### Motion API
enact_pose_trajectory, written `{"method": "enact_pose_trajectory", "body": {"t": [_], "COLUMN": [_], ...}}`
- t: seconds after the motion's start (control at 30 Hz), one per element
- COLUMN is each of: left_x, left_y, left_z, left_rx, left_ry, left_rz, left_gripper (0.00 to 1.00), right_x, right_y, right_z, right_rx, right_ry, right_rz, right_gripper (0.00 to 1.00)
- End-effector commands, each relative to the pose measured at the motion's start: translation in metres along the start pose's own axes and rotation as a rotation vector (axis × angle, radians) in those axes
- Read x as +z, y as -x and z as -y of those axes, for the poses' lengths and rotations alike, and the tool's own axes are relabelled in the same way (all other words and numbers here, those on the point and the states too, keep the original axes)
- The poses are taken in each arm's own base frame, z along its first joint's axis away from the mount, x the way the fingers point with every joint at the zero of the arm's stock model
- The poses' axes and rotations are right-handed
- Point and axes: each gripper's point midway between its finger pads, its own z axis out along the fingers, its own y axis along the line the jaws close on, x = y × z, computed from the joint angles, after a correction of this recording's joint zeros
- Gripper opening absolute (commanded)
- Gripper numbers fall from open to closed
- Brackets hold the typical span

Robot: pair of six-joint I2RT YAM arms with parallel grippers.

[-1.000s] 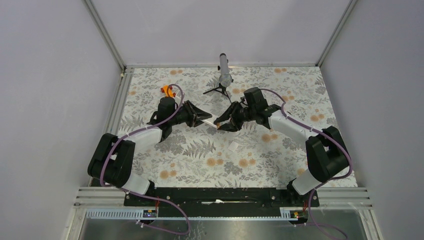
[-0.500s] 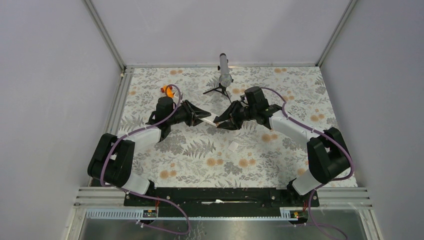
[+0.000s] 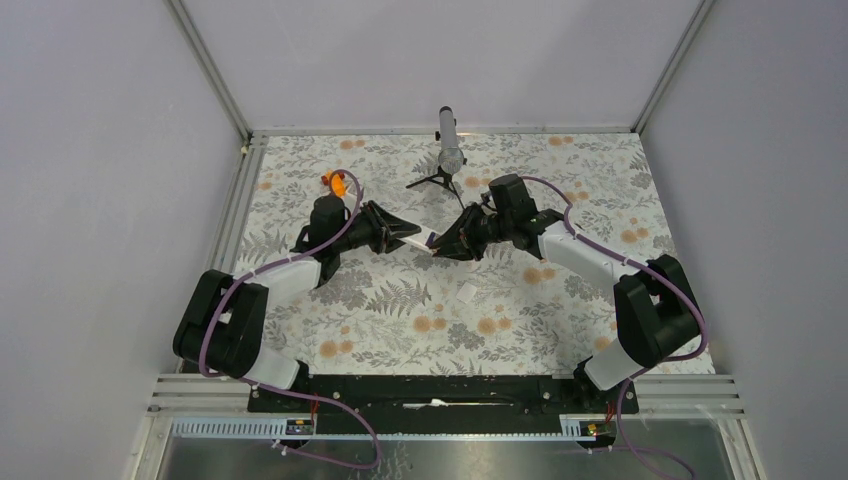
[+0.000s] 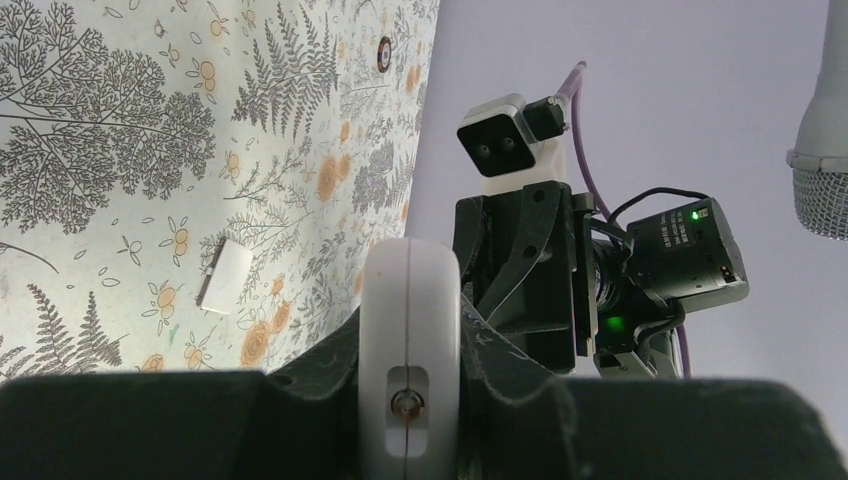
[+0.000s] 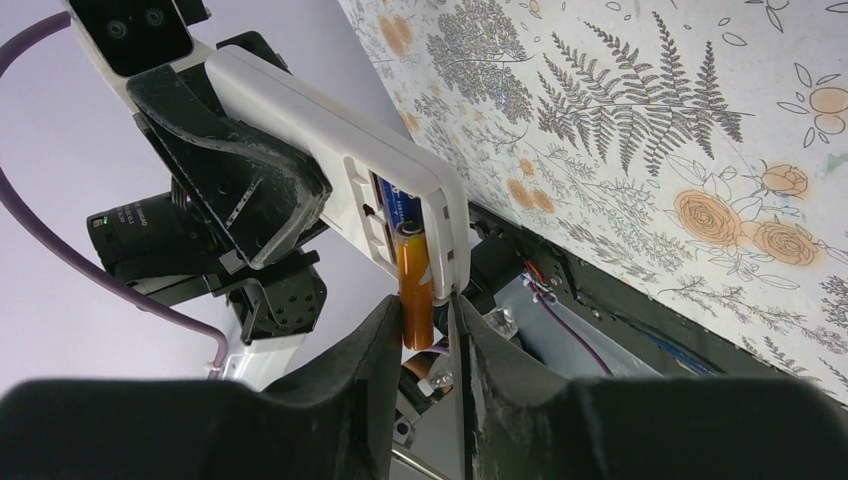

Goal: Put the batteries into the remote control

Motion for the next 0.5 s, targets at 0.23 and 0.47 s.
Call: {"method": "enact_pose_trajectory", "body": {"t": [0.23,0.47], "left_x": [-0.012,-0.012], "left_y": [-0.020,-0.020], "left_z": [0.051,0.051], "left_rx": [0.106,0.109], "left_ry": [-0.169,-0.173], "left_rz": [-0.071,-0.067], "left_gripper": [0.00,0.00], "right_x": [0.003,0.002], "right_y": [0.008,0.007], "right_z": [0.001,-0.006], "right_rx": [0.005,-0.015], "right_ry": [-0.015,0.015], "right_rz": [0.062,0.063], "right_gripper": [0.46,0.49]}}
